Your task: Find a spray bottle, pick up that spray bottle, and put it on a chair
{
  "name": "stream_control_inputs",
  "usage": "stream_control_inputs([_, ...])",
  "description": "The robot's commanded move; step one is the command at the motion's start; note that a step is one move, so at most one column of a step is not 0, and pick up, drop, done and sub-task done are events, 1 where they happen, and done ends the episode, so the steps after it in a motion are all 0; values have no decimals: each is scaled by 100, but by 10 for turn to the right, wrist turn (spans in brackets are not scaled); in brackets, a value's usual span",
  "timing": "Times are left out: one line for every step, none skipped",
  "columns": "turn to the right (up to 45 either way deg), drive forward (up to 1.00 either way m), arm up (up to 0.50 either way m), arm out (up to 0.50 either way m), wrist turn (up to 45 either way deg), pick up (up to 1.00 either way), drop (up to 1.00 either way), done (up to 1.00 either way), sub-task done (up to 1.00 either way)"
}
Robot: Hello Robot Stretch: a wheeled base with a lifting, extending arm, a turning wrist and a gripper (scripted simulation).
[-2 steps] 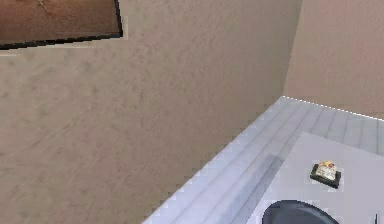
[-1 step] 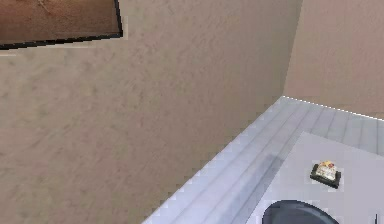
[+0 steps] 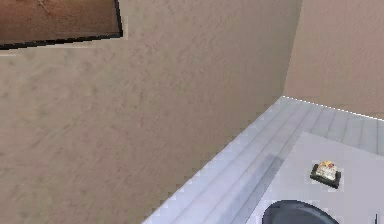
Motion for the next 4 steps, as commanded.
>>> stream_control_inputs([0,0,0,0,120,0,0,0,0])
stream_control_inputs([0,0,-2,0,0,0,0,0,0])
stream_control_inputs([0,0,-32,0,0,0,0,0,0])
stream_control_inputs([0,0,0,0,0,100,0,0,0])
